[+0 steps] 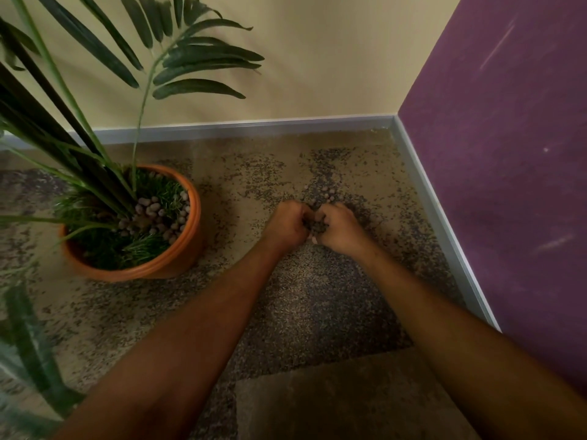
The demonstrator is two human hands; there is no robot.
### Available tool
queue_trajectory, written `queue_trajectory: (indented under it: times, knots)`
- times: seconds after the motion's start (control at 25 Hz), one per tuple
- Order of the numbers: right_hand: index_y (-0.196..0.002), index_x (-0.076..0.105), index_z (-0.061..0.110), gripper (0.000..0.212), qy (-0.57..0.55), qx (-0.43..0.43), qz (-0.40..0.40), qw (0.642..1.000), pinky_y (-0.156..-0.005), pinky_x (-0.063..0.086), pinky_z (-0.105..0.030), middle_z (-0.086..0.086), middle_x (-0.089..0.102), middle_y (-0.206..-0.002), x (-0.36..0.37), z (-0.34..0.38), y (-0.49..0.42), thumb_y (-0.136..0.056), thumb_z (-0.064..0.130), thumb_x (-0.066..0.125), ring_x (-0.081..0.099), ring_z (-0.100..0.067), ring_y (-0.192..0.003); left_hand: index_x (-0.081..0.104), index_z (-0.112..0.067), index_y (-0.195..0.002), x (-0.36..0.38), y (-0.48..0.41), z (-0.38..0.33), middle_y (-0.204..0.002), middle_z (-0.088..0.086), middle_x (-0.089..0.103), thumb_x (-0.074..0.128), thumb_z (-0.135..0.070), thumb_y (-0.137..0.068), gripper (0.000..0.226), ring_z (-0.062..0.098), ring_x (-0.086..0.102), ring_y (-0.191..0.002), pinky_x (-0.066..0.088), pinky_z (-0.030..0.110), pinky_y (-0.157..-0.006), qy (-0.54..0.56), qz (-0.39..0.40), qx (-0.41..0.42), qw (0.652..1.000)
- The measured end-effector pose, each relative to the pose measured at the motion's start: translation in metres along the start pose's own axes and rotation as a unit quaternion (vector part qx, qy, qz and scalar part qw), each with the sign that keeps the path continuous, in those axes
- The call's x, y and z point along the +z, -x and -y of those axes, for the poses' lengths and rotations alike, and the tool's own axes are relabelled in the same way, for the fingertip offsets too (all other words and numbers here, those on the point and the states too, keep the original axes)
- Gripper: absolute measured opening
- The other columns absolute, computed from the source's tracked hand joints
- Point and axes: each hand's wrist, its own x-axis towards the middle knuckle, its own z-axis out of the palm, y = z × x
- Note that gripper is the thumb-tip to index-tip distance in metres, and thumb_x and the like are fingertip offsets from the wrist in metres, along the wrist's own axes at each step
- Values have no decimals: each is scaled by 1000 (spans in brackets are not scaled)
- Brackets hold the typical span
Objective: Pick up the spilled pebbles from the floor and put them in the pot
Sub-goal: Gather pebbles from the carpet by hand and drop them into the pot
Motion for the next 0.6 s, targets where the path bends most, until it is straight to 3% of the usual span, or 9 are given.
queue_trajectory:
  times: [0.16, 0.36, 0.48, 0.6]
  knots:
    - [-111, 65, 16, 41, -37, 24, -38, 998, -77, 48, -31, -6, 56, -116, 6, 5, 5, -76, 17, 86, 59, -24, -104, 85, -13, -111, 3, 2, 2, -105, 6, 83, 85, -1, -76, 37, 20, 76, -99, 62, 36, -86, 55, -15, -42, 998]
    - [-112, 68, 14, 38, -195, 109, -32, 974, -76, 56, -30, 0, 60, -109, 5, 6, 7, -78, 5, 83, 61, -18, -103, 84, -8, -111, 6, 1, 7, -103, 9, 82, 88, -3, -76, 36, 15, 70, -91, 57, 29, -86, 143, -11, -89, 986]
    - [-110, 68, 16, 33, -275, 154, -22, 949, -75, 62, -35, 0, 65, -105, 3, 6, 8, -81, 2, 77, 69, -22, -101, 80, 2, -113, 11, 6, 4, -98, 16, 79, 80, 3, -85, 28, 20, 70, -86, 61, 37, -89, 269, -10, -135, 954]
    - [-102, 68, 17, 27, -341, 181, -14, 922, -71, 60, -31, -7, 72, -112, 0, 7, 10, -85, -3, 65, 71, -21, -101, 76, 7, -120, 20, 14, -5, -114, 25, 79, 70, 8, -94, 26, 25, 71, -93, 63, 45, -99, 377, -40, -191, 906]
